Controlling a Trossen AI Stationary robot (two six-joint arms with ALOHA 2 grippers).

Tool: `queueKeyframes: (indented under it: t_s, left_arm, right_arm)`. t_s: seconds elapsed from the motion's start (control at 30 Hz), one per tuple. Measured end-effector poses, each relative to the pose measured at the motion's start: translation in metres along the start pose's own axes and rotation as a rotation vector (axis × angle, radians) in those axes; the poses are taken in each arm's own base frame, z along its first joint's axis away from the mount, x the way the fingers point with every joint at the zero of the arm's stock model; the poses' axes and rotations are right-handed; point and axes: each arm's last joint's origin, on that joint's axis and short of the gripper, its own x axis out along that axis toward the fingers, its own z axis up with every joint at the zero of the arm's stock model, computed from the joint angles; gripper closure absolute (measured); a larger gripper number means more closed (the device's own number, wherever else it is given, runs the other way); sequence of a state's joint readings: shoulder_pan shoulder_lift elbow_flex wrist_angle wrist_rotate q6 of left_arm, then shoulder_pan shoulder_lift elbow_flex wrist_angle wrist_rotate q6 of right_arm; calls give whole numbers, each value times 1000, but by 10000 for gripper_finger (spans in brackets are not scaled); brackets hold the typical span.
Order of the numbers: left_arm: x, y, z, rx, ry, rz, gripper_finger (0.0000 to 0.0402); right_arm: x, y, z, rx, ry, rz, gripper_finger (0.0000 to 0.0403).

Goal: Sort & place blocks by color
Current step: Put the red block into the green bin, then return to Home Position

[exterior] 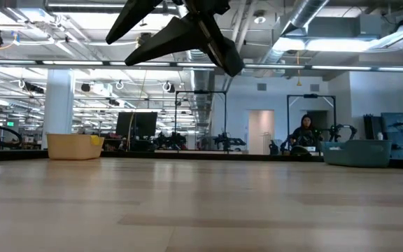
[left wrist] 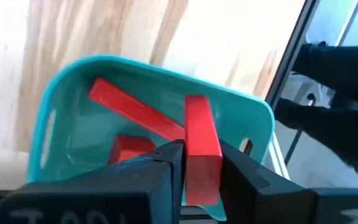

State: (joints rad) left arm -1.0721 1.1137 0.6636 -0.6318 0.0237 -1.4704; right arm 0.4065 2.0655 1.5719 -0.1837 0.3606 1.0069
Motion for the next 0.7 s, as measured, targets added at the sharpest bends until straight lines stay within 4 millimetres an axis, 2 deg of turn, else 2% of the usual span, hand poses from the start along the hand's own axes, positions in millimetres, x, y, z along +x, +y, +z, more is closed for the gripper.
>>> queueKeyframes:
  t_s: [0.2, 0.33, 0.5, 0.7]
  left_arm:
    - [0, -4, -20, 13, 86, -30, 313]
    - [0, -3, -29, 47, 83, -24, 310]
    - [0, -3, -26, 59, 55, -24, 309]
    - [-5, -3, -14, 63, 10, -47, 309]
  right_arm:
    - [0, 0, 2, 57, -52, -13, 272]
    - [-1, 1, 2, 99, -98, -29, 275]
    - [-5, 7, -5, 119, -124, -22, 274]
    - [-6, 14, -3, 148, -159, 32, 277]
